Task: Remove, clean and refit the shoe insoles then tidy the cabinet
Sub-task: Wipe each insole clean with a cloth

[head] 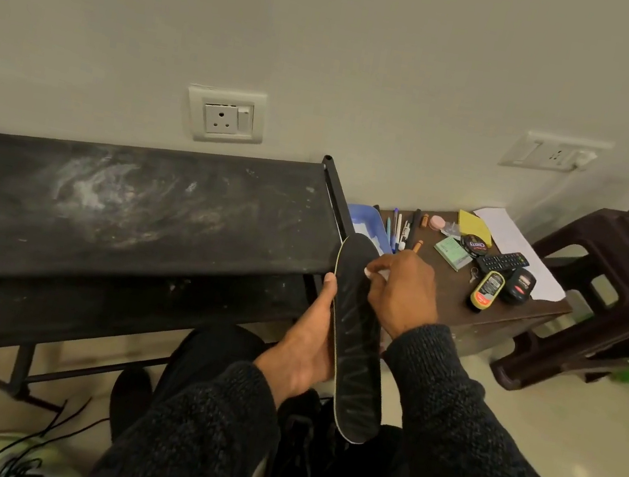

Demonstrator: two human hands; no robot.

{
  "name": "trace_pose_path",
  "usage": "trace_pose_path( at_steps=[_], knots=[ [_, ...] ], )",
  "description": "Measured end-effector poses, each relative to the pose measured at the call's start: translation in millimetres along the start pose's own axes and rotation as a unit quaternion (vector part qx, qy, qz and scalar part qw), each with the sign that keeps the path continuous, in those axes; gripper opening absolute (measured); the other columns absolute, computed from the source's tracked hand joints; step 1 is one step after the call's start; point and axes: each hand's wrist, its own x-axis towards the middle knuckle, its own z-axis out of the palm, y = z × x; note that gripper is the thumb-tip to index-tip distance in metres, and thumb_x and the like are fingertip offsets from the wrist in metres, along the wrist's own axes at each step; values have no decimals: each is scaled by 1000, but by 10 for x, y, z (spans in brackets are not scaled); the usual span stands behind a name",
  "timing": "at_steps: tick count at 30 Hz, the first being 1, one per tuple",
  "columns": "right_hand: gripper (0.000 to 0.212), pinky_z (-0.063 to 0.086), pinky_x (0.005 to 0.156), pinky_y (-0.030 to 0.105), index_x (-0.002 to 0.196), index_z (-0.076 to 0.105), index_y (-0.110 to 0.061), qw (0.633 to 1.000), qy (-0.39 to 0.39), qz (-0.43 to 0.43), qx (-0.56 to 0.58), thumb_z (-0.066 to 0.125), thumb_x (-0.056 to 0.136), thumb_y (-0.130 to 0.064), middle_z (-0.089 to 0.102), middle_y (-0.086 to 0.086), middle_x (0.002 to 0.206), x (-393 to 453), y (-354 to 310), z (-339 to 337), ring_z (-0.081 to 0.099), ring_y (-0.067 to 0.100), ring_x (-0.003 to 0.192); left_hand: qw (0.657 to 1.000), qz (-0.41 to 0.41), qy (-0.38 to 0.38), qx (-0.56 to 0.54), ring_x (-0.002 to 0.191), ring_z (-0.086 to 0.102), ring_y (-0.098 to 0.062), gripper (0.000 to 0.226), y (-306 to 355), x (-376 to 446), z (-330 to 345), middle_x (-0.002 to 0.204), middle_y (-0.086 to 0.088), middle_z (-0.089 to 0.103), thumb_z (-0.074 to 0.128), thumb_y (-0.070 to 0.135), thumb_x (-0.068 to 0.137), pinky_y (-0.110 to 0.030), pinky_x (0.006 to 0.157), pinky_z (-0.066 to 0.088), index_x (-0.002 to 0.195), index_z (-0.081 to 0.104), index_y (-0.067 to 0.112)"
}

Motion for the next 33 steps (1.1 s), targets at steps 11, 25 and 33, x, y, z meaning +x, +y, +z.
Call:
trace_pose_path(
  at_steps=[11, 25, 33],
  knots=[
    [49, 53, 99, 43, 130, 60, -14, 999, -42, -28, -2, 67, 86, 5, 63, 14, 126, -135, -100, -120, 59, 33, 117, 999, 40, 26, -18, 106, 68, -32, 81, 46, 77, -142, 121, -18, 70, 45, 80, 87, -47, 100, 51, 127, 70, 15],
    [26, 57, 89, 43, 112, 78, -14, 995, 18, -80, -54, 65, 91, -7, 71, 15, 101, -43, -115, 8, 68, 35, 94, 922, 106, 132, 348, 78, 69, -13, 26, -325, -919, -393, 94, -4, 77, 70, 40, 92, -33, 81, 58, 114, 64, 28],
    [19, 48, 86, 46, 89, 66, -6, 986, -1, -122, -116, 54, 98, -16, 58, 16, 95, -180, -210, 75, 57, 36, 97, 923, 118, 116, 347, 85, 74, -15, 26, -405, -842, -376, 96, -2, 78, 77, 32, 88, -34, 88, 60, 110, 70, 19]
  ],
)
